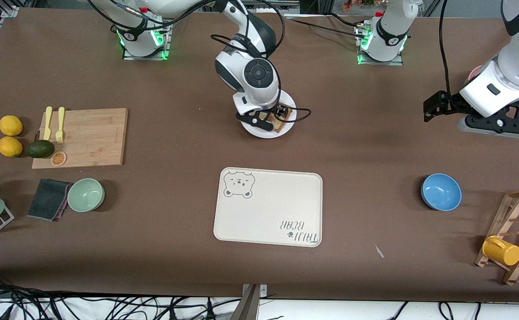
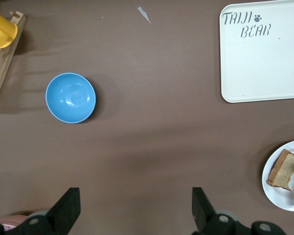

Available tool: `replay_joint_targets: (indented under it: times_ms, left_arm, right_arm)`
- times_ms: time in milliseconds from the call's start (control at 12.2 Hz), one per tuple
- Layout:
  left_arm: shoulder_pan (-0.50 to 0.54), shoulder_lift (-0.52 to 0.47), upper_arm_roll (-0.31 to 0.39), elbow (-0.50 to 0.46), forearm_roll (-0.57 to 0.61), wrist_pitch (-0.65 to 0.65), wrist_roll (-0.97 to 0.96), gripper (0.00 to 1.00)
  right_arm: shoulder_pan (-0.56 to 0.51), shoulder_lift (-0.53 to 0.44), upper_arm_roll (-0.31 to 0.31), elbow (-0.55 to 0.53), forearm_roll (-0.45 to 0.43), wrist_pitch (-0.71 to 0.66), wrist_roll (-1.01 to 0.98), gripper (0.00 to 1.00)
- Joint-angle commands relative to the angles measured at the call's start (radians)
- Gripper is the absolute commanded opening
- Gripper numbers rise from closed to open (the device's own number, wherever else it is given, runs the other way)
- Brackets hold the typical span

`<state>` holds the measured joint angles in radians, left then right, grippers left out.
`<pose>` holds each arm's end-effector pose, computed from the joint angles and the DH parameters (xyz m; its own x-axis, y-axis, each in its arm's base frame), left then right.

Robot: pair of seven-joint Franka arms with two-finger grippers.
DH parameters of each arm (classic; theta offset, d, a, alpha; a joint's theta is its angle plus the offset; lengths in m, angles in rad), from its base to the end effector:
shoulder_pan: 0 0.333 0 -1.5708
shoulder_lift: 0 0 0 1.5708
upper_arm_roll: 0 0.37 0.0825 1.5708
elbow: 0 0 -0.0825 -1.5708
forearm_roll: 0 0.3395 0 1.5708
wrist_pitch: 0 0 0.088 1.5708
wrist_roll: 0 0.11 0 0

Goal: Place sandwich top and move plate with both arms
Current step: 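Lower the bread onto the egg slice and open the right gripper, then withdraw the right gripper while the left gripper reaches the plate rim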

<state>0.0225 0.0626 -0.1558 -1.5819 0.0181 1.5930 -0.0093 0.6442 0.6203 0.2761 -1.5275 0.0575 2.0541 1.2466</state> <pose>0.5281 -0.0657 0.6404 0.9910 -0.1241 -0.0506 -0.1247 -0.9922 -0.0088 0.4451 0.5255 0.3650 0.8985 -0.3794 -0.2209 -0.3870 -0.9220 0.0095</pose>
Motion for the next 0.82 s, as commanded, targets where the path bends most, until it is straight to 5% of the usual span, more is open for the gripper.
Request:
replay_joint_targets:
  times_ms: [0, 491, 736]
  left_arm:
    - [-0.001, 0.013, -0.005, 0.022, 0.019, -0.004, 0.008, 1.0]
    - [-0.022, 0.06, -0.013, 0.019, 0.019, -0.016, 0.014, 1.0]
    - [-0.048, 0.094, -0.013, 0.019, 0.017, -0.021, 0.019, 1.0]
  right_arm:
    - [-0.046, 0.001, 0.005, 0.073, -0.033, -0.074, 0.001, 1.0]
    - [-0.11, -0.011, 0.005, 0.185, -0.189, -0.201, -0.036, 1.0]
    - [-0.179, -0.024, 0.006, 0.233, -0.185, -0.267, -0.172, 1.0]
